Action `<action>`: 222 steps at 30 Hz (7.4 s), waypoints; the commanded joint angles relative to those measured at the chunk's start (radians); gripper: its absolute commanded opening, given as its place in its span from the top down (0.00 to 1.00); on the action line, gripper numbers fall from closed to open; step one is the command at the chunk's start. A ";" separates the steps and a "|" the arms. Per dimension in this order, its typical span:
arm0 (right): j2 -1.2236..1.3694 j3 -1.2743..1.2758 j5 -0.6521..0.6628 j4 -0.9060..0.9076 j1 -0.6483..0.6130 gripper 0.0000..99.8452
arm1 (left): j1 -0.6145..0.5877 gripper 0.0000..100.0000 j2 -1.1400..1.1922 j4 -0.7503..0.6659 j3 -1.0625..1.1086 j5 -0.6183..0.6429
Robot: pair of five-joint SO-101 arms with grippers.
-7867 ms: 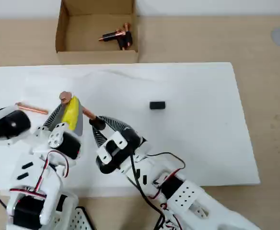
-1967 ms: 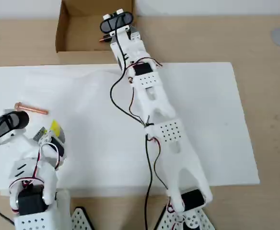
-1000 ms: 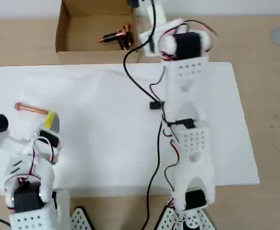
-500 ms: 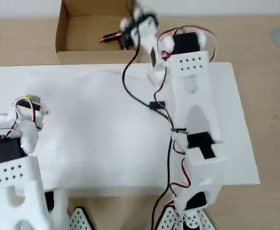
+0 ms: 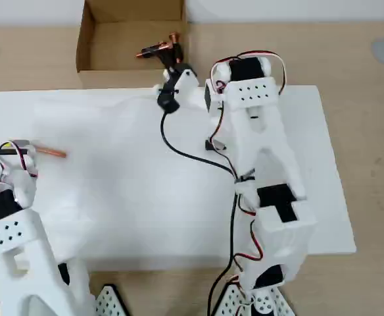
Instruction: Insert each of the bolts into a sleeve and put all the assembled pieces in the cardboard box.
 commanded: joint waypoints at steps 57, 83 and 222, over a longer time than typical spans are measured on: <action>0.234 -0.320 0.245 0.025 -0.061 0.78 | 0.000 0.81 0.473 -0.238 -0.249 0.086; 0.535 -0.512 0.258 0.018 0.018 0.70 | 0.000 0.81 0.466 -0.238 -0.249 0.086; 0.585 -0.780 0.041 0.025 0.019 0.99 | -0.098 0.81 0.897 0.092 -0.672 0.138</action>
